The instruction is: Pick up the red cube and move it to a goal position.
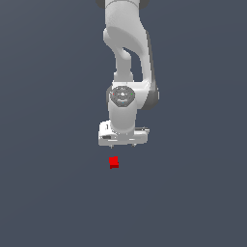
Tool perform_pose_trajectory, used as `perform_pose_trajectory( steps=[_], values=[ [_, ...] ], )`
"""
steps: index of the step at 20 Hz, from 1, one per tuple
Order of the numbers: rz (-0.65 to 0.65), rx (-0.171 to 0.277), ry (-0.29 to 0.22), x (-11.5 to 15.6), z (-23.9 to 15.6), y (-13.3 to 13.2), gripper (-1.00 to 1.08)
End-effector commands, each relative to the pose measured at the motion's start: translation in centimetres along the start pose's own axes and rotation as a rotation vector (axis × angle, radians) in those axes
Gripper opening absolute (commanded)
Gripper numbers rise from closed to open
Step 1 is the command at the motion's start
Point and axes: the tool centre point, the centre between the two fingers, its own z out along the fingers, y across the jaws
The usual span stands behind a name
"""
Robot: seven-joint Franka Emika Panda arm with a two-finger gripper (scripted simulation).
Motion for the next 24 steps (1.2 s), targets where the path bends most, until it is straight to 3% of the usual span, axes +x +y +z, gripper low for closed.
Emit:
perform_pose_trajectory(
  steps=[1, 10, 20, 21, 24],
  values=[
    [-0.006, 0.000, 0.000, 0.9, 1.9, 1.1, 1.00],
    [-0.023, 0.000, 0.001, 3.4, 6.6, 3.8, 1.00],
    [-0.028, 0.000, 0.002, 4.4, 8.1, 4.6, 1.00],
    [-0.028, 0.000, 0.002, 4.4, 8.1, 4.6, -1.00],
    [-0.028, 0.000, 0.002, 4.4, 8.1, 4.6, -1.00]
  ],
)
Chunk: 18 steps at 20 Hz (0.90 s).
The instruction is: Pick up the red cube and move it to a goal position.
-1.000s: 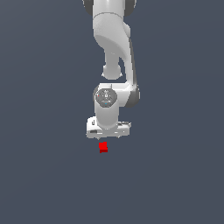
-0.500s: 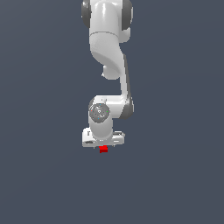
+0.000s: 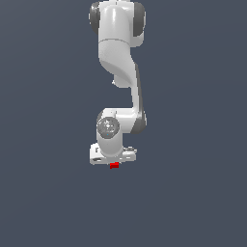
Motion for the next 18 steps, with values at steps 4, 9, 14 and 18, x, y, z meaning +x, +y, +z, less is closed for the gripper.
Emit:
perform_pose_trajectory(
  steps=[4, 9, 14, 18],
  values=[
    [0.000, 0.000, 0.000, 0.0, 0.0, 0.0, -1.00],
    [0.000, 0.000, 0.000, 0.0, 0.0, -0.1, -1.00],
    [0.000, 0.000, 0.000, -0.5, -0.1, -0.6, -1.00],
    [0.000, 0.000, 0.000, -1.3, -0.2, -1.5, -1.00]
  ],
)
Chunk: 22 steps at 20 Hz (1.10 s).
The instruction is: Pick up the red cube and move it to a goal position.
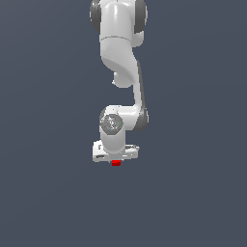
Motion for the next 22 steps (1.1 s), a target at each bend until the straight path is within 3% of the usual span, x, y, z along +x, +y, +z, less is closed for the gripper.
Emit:
perform_pose_trajectory(
  steps=[1, 22],
  values=[
    [-0.001, 0.000, 0.001, -0.6, -0.1, -0.7, -1.00],
    [-0.001, 0.000, 0.001, -9.3, -1.6, -11.0, -1.00]
  ],
)
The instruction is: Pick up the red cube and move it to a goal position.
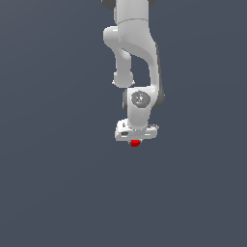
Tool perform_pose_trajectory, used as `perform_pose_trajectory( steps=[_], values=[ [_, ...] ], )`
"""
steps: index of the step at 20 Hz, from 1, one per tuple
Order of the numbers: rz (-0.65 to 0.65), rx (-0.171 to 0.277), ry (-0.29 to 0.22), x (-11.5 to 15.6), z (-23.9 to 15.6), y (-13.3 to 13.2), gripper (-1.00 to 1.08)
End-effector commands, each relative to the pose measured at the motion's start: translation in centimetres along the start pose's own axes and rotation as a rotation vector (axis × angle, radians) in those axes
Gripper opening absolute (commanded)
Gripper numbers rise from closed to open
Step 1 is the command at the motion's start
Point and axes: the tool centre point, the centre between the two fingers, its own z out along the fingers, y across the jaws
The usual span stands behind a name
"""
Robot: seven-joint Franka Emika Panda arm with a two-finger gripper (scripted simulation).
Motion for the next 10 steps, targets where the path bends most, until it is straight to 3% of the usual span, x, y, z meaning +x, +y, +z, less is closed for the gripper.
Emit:
perform_pose_trajectory(
  steps=[1, 10],
  values=[
    [0.001, 0.000, 0.001, -0.7, -0.2, -0.9, -1.00],
    [0.001, 0.000, 0.001, -1.6, -0.3, -2.1, -1.00]
  ],
)
